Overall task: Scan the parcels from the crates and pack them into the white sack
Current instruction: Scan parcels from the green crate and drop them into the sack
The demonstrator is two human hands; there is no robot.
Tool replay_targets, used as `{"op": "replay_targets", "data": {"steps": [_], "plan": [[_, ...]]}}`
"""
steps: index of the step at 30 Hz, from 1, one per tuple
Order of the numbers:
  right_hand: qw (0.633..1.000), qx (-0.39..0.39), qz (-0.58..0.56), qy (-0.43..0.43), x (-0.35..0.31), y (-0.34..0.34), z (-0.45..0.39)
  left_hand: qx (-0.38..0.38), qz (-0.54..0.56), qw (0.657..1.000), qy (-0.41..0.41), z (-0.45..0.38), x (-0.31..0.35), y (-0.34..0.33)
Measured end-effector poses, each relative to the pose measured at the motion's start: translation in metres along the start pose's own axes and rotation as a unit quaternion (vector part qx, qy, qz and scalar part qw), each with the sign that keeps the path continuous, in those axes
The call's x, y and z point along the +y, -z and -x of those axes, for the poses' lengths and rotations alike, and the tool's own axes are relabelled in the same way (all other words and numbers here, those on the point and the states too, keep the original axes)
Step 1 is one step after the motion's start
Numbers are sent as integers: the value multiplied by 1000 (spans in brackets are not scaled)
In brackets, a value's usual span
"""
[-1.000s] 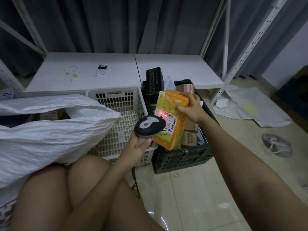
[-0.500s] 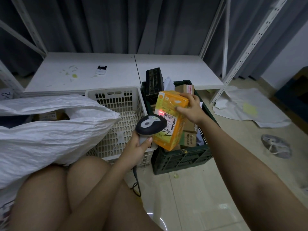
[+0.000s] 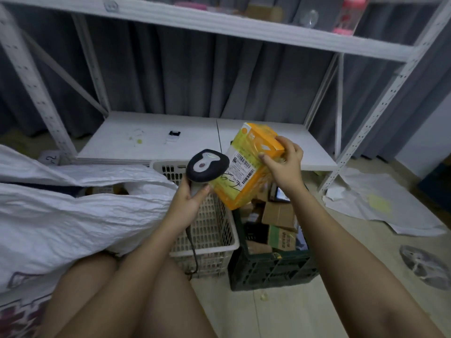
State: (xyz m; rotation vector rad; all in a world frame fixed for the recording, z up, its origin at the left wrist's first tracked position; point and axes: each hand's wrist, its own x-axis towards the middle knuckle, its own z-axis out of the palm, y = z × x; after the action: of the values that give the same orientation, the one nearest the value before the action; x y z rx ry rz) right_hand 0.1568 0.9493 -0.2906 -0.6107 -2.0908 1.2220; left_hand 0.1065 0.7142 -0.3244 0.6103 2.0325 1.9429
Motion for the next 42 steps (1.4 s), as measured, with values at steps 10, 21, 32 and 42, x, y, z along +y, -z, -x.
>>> {"op": "replay_targets", "data": {"steps": [10, 21, 32, 42], "plan": [[986, -24, -125, 105, -147, -76, 28, 197, -8, 975, -106, 30, 99, 126], [978, -188, 13, 89, -194, -219, 80, 322, -53, 941, -93, 99, 107, 252], [977, -114, -181, 5, -237, -308, 86, 352, -87, 930, -66, 85, 80, 298], [968, -232, -27, 94, -220, -295, 55, 351, -113, 928, -52, 68, 63, 298]]}}
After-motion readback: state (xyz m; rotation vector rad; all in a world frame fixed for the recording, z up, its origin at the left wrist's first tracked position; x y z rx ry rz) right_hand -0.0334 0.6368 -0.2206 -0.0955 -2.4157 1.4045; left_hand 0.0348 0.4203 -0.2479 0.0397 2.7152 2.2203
